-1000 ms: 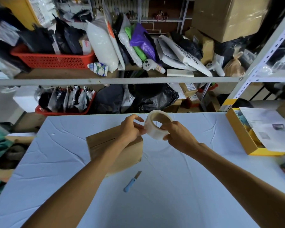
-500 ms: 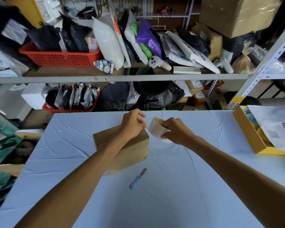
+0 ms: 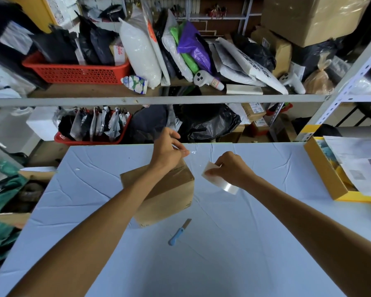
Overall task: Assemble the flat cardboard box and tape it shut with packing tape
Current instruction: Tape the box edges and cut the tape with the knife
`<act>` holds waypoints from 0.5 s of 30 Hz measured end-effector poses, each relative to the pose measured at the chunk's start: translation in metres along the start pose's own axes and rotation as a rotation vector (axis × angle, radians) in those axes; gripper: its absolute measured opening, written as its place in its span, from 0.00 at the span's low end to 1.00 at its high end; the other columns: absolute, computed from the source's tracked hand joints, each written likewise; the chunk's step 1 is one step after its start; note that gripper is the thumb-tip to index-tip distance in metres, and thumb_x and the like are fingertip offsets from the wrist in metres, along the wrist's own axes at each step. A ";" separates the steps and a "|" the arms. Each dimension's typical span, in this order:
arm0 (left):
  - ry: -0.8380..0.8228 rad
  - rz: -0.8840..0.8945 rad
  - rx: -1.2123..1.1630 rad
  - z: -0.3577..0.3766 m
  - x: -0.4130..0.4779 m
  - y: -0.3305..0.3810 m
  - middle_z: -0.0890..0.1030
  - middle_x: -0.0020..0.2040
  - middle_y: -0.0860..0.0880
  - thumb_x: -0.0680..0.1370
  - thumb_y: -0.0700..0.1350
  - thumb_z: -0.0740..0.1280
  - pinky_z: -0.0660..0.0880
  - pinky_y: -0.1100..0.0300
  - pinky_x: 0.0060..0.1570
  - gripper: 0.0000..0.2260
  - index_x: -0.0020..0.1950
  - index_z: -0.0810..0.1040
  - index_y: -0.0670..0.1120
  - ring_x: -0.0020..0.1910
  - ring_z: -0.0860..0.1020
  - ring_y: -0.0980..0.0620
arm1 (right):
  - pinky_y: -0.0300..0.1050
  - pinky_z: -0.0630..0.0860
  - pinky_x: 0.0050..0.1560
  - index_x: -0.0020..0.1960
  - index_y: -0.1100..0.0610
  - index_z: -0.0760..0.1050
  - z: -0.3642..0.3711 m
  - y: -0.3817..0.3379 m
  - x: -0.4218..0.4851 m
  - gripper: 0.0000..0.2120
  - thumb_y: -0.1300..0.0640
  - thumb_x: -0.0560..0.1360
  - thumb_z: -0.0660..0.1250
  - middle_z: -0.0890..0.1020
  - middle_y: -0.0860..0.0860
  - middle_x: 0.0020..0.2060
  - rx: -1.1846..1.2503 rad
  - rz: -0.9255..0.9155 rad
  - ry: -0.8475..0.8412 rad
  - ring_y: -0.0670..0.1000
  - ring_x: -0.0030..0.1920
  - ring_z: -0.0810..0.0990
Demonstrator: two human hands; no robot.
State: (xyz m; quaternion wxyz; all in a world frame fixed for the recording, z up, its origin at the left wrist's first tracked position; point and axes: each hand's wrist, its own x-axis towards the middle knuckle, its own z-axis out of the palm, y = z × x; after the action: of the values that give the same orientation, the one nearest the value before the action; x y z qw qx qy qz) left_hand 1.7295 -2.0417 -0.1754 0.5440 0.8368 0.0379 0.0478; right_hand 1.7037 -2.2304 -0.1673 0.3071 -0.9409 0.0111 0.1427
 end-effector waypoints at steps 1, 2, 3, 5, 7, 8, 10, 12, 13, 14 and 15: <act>-0.001 -0.009 -0.009 -0.001 0.002 -0.001 0.80 0.36 0.52 0.68 0.37 0.76 0.74 0.72 0.34 0.20 0.51 0.68 0.46 0.36 0.78 0.58 | 0.40 0.66 0.29 0.51 0.63 0.79 -0.003 -0.002 0.000 0.20 0.47 0.69 0.74 0.78 0.56 0.45 0.029 0.033 -0.004 0.51 0.37 0.75; -0.003 -0.032 -0.030 -0.002 0.005 -0.003 0.80 0.36 0.51 0.69 0.37 0.76 0.74 0.69 0.36 0.20 0.52 0.68 0.46 0.37 0.78 0.57 | 0.41 0.67 0.30 0.52 0.63 0.79 -0.006 -0.004 0.000 0.22 0.46 0.68 0.74 0.78 0.55 0.46 0.073 0.060 -0.003 0.51 0.37 0.74; -0.010 -0.058 -0.052 -0.003 0.009 -0.004 0.80 0.36 0.51 0.69 0.37 0.76 0.74 0.66 0.38 0.20 0.53 0.67 0.45 0.38 0.78 0.57 | 0.41 0.68 0.30 0.52 0.62 0.80 -0.010 -0.006 0.000 0.22 0.45 0.68 0.74 0.77 0.55 0.46 0.120 0.071 0.002 0.52 0.39 0.75; -0.033 -0.099 -0.081 -0.007 0.015 -0.008 0.80 0.37 0.50 0.70 0.36 0.75 0.77 0.62 0.40 0.19 0.52 0.67 0.46 0.38 0.79 0.55 | 0.43 0.70 0.33 0.52 0.61 0.80 -0.015 -0.007 -0.002 0.21 0.45 0.68 0.74 0.78 0.56 0.47 0.199 0.049 0.014 0.56 0.44 0.77; -0.041 -0.103 -0.114 -0.010 0.022 -0.009 0.79 0.36 0.49 0.71 0.35 0.74 0.80 0.62 0.38 0.18 0.48 0.68 0.49 0.35 0.79 0.56 | 0.45 0.71 0.37 0.48 0.61 0.81 -0.017 -0.008 -0.007 0.16 0.48 0.71 0.72 0.80 0.57 0.44 0.292 0.009 0.002 0.57 0.44 0.78; -0.042 -0.103 -0.120 -0.012 0.025 -0.009 0.79 0.35 0.49 0.71 0.34 0.73 0.80 0.61 0.37 0.18 0.47 0.68 0.50 0.33 0.80 0.57 | 0.46 0.70 0.39 0.46 0.62 0.81 -0.017 -0.008 -0.010 0.13 0.51 0.72 0.70 0.80 0.58 0.42 0.335 -0.014 -0.023 0.57 0.43 0.78; -0.052 -0.094 -0.109 -0.014 0.028 -0.010 0.78 0.35 0.48 0.71 0.33 0.73 0.81 0.58 0.38 0.17 0.46 0.68 0.50 0.29 0.80 0.59 | 0.47 0.69 0.40 0.45 0.62 0.81 -0.017 -0.007 -0.014 0.09 0.56 0.73 0.69 0.80 0.58 0.40 0.387 -0.053 -0.079 0.57 0.43 0.77; -0.063 -0.086 -0.089 -0.015 0.029 -0.010 0.79 0.35 0.47 0.71 0.32 0.73 0.81 0.58 0.36 0.18 0.46 0.67 0.50 0.30 0.80 0.56 | 0.47 0.71 0.41 0.48 0.62 0.81 -0.020 -0.006 -0.012 0.09 0.56 0.73 0.71 0.81 0.60 0.45 0.408 -0.029 -0.110 0.58 0.46 0.78; -0.062 -0.080 -0.080 -0.014 0.030 -0.009 0.79 0.35 0.47 0.70 0.31 0.73 0.81 0.59 0.35 0.19 0.46 0.67 0.50 0.31 0.80 0.54 | 0.47 0.71 0.41 0.50 0.61 0.81 -0.021 -0.006 -0.009 0.12 0.54 0.72 0.72 0.81 0.60 0.47 0.403 0.009 -0.118 0.59 0.47 0.79; -0.053 -0.079 -0.075 -0.013 0.031 -0.008 0.79 0.35 0.47 0.70 0.31 0.72 0.81 0.59 0.34 0.20 0.46 0.66 0.50 0.32 0.80 0.53 | 0.47 0.72 0.41 0.52 0.61 0.81 -0.022 -0.006 -0.005 0.14 0.53 0.71 0.73 0.80 0.59 0.48 0.384 0.054 -0.123 0.59 0.48 0.78; -0.039 -0.085 -0.082 -0.012 0.033 -0.005 0.79 0.36 0.46 0.70 0.30 0.72 0.81 0.59 0.32 0.20 0.45 0.66 0.50 0.33 0.80 0.52 | 0.46 0.71 0.41 0.53 0.61 0.80 -0.021 -0.005 -0.002 0.17 0.51 0.70 0.74 0.79 0.58 0.48 0.352 0.100 -0.124 0.58 0.47 0.78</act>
State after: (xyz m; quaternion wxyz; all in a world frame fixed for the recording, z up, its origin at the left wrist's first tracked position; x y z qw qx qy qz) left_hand 1.7604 -2.0250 -0.1742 0.5802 0.8121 0.0609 0.0098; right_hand 1.7082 -2.2385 -0.1473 0.4597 -0.8602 0.0636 0.2115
